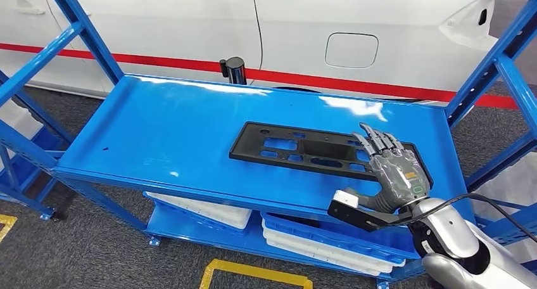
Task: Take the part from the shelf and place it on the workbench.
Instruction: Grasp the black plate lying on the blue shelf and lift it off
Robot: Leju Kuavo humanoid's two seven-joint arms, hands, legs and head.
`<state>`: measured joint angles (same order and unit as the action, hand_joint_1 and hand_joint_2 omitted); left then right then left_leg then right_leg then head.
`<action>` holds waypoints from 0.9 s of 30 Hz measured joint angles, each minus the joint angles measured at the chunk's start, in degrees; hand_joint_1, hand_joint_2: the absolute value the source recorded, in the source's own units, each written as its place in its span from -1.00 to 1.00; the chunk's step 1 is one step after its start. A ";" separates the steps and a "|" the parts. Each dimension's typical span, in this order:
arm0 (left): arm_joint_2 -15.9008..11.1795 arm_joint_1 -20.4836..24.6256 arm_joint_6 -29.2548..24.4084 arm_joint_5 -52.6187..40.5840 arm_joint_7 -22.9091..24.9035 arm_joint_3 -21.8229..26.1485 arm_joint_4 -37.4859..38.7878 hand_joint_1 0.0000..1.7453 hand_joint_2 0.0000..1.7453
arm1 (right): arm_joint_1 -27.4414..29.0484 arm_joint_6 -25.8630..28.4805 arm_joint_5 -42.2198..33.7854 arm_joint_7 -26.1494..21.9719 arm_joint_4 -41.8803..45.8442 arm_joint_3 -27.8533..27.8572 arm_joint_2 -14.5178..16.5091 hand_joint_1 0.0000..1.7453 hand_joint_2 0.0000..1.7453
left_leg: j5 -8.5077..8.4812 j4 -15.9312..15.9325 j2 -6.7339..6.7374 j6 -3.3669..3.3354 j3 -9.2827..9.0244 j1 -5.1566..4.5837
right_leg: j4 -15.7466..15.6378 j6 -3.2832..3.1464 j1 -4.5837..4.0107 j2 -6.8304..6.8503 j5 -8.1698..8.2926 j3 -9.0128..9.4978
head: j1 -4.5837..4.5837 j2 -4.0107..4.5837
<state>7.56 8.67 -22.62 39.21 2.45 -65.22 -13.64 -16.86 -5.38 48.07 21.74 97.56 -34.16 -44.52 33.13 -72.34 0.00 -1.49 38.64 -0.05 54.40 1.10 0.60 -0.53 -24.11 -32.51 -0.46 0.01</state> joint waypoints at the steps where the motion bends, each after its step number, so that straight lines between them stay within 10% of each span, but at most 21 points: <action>1: 0.11 0.02 0.11 -0.08 0.15 0.00 0.00 -1.00 -1.00 | -0.23 -0.56 0.26 0.01 0.16 -0.10 -0.02 -1.00 1.00 | -1.38 1.74 -0.01 -0.17 -0.68 -0.04 | 0.00 0.00 -0.08 -0.05 -0.01 0.07 | 0.01 0.00; 5: 0.44 0.31 0.51 -0.50 0.39 0.00 0.00 -1.00 -1.00 | -2.20 -2.19 0.93 -0.04 0.59 -0.61 -0.01 -1.00 1.00 | -8.13 17.11 0.08 -1.43 -7.56 -0.72 | 0.05 0.17 -0.30 -0.19 -0.09 0.19 | 0.00 -0.01; 10: 0.88 0.34 0.92 -1.06 1.05 0.00 0.02 -1.00 -1.00 | -4.94 -3.32 1.43 -0.68 0.62 -2.19 0.37 -1.00 1.00 | -9.29 19.31 0.09 -2.27 -8.38 -0.57 | 1.47 1.34 -0.10 0.04 -1.08 -0.59 | -0.07 -0.01; 15: 1.05 0.26 1.09 -1.86 1.84 -0.02 0.03 -1.00 -1.00 | -7.72 -3.07 1.81 -1.97 0.29 -4.47 2.15 -1.00 1.00 | -9.50 19.57 0.08 -2.58 -8.52 -0.29 | 17.04 2.44 0.64 0.12 -7.83 -7.59 | -0.33 -0.01; 20: 0.70 0.46 1.09 -3.58 2.56 -0.25 0.07 -1.00 -1.00 | -11.31 0.32 1.78 -3.02 -0.92 -7.12 5.95 -1.00 1.00 | -8.92 18.84 -0.09 -1.32 -8.51 -0.05 | 1.80 3.11 1.46 0.13 -0.86 0.19 | -0.41 0.01; 24: -0.56 0.67 1.11 -5.83 3.80 -1.02 0.16 -1.00 -1.00 | -12.25 4.42 1.68 -3.02 -1.79 -8.96 10.08 -1.00 1.00 | -8.65 18.34 -0.24 -0.09 -7.96 0.15 | 0.58 1.49 0.94 -0.07 -0.76 0.38 | -0.31 0.00; 27: -1.95 0.90 1.14 -7.44 5.00 -1.67 0.21 -1.00 -1.00 | -12.41 7.14 1.61 -3.11 -2.05 -10.10 13.33 -1.00 1.00 | -4.59 11.24 -0.22 0.60 -4.70 0.42 | 0.47 0.51 0.88 0.07 -0.59 0.29 | -0.25 -0.01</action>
<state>5.61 9.57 -21.49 31.77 7.44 -66.89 -13.43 -29.27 1.76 49.68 18.63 95.51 -44.27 -31.20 28.54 -61.10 -0.23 -0.89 33.94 0.37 54.87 1.60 1.48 -0.46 -24.70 -32.23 -0.72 0.01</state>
